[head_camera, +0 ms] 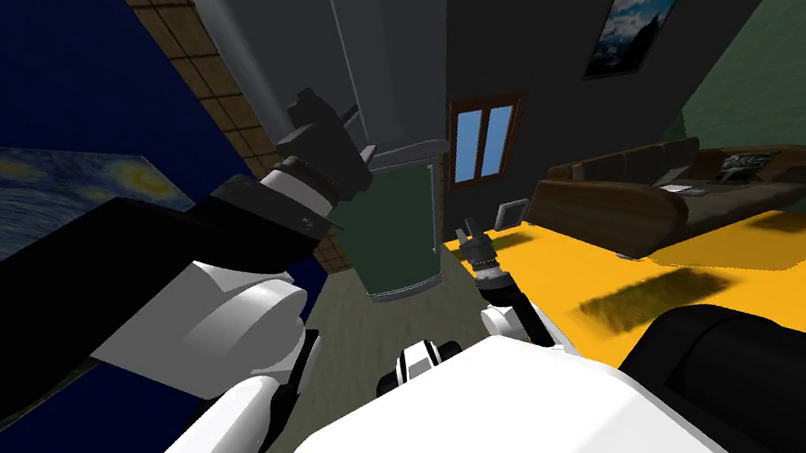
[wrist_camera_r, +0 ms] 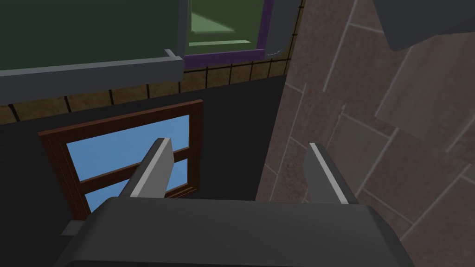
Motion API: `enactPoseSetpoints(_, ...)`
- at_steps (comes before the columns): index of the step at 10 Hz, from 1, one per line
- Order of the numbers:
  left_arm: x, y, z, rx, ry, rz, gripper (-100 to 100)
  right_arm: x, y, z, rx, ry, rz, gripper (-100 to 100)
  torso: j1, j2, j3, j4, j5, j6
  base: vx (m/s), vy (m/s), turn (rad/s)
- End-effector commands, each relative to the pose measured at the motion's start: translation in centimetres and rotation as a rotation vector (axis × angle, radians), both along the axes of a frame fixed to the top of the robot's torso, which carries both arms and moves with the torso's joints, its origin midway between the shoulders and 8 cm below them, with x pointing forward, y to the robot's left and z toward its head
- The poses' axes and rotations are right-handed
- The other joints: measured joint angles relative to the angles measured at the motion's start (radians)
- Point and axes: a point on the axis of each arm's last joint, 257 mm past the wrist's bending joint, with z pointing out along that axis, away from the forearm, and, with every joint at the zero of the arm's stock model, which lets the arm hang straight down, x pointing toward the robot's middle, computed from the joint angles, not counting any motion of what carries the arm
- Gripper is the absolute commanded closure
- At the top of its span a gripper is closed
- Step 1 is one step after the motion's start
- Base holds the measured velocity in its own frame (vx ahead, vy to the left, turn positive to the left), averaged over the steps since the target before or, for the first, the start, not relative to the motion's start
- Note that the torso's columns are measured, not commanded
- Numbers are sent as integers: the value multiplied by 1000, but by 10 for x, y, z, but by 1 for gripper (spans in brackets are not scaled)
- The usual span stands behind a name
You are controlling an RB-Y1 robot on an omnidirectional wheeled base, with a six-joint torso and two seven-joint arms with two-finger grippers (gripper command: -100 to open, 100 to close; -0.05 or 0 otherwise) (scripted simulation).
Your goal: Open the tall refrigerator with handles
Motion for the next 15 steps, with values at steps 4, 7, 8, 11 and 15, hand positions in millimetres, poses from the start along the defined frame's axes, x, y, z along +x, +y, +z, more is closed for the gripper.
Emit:
enactPoseSetpoints(4, 44, 6, 7, 7, -8, 39, 100, 0, 0, 0, 0, 0, 0, 0, -5, -3, -2, 1, -1, -2, -106, 151, -177)
enactPoseSetpoints(7, 66, 10, 11, 19, -26, 57, 100, 0, 0, 0, 0, 0, 0, 0, 4, 0, 0, 0, 2, -1, -124, 171, -280)
enactPoseSetpoints(8, 75, 11, 8, 20, -9, 66, 100, 0, 0, 0, 0, 0, 0, 0, 0, -3, -2, 1, 2, -3, -11, 13, 67)
enactPoseSetpoints(11, 104, 21, 10, 27, -13, 94, 100, 0, 0, 0, 0, 0, 0, 0, 7, 0, 0, 1, 3, -2, -134, 154, -273)
enactPoseSetpoints(15, 136, 35, 10, 26, -13, 127, 100, 0, 0, 0, 0, 0, 0, 0, 5, -3, -1, 2, 4, -5, -123, 135, -177)
